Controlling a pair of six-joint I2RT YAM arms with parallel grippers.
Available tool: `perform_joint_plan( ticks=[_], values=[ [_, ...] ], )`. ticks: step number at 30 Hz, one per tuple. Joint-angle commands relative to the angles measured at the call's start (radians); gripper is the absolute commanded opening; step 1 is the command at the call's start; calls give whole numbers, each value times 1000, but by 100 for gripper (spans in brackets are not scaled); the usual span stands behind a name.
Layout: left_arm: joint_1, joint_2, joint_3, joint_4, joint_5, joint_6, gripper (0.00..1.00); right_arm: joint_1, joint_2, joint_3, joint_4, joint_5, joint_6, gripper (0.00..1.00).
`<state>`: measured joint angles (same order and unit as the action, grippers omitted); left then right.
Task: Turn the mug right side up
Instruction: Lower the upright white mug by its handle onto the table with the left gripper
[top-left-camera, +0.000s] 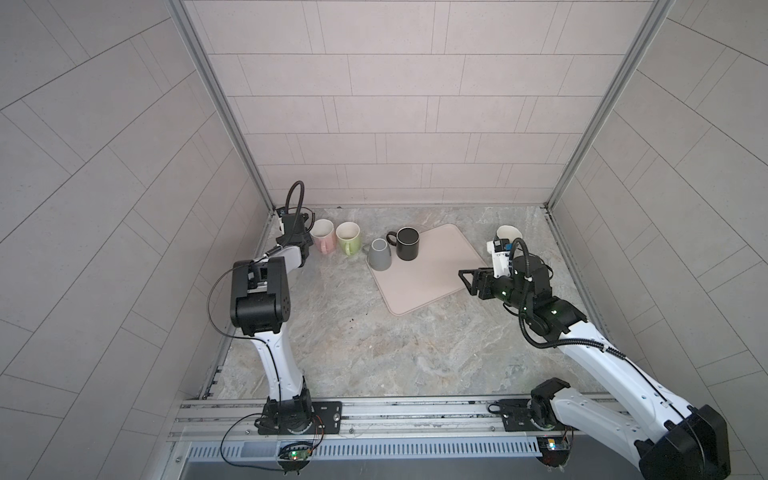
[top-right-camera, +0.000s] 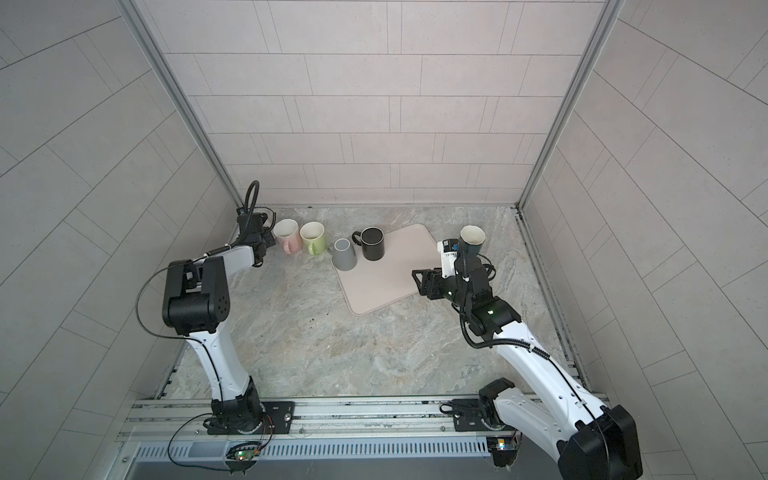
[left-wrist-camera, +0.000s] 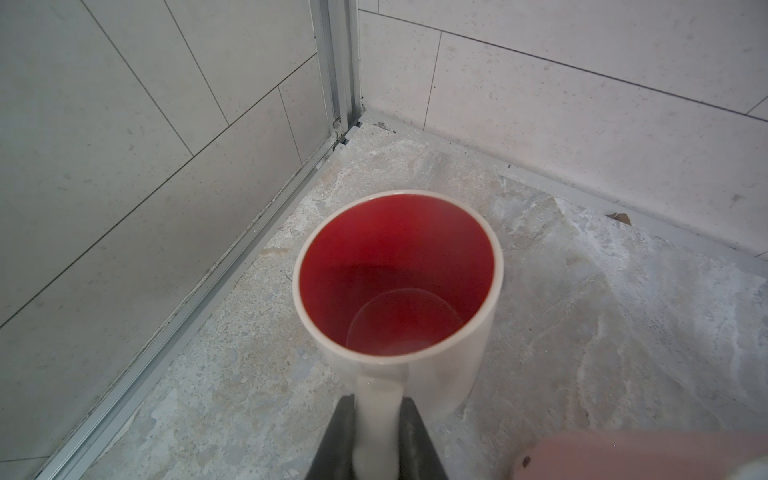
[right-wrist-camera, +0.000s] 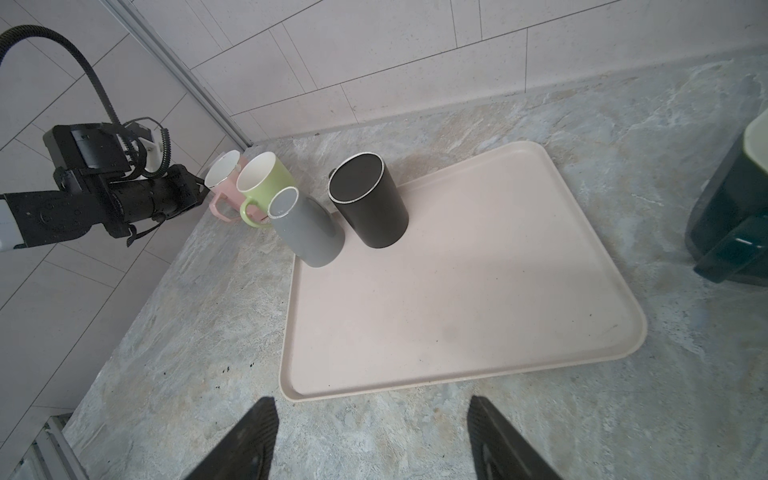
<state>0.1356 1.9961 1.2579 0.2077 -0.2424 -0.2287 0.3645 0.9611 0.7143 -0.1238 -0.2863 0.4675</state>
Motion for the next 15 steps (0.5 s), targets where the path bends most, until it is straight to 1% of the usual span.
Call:
perform_joint_plan(
  ticks=[1,4,6,7,9,10,11,13,14,15],
  values=[
    [10,27,-11,-12,-18,-8,0,2,-2,28,0,9,-15,73],
    [10,20,-19,-6,-24,-8,0,2,-5,21,5,9,-8,74],
    [9,15,-18,-10,-26,-11,12,2,-7,20,7,8,-4,74],
    [7,12,-18,-12,-28,-12,16,2,-6,20,6,9,-3,74],
    [7,7,-20,-12,-29,-12,20,2,-6,21,4,7,-4,74],
    [7,6,-22,-12,-31,-14,27,2,-6,23,3,7,-6,74],
    [6,4,-24,-13,-32,-15,29,2,-8,26,1,8,-8,74],
    [3,3,-24,-18,-36,-15,28,2,-11,27,-2,11,-10,74],
    [1,3,-23,-22,-45,-13,30,1,-15,26,-1,11,-12,74],
    [-2,1,-20,-27,-55,-8,36,2,-17,27,-2,10,-12,74]
  ],
)
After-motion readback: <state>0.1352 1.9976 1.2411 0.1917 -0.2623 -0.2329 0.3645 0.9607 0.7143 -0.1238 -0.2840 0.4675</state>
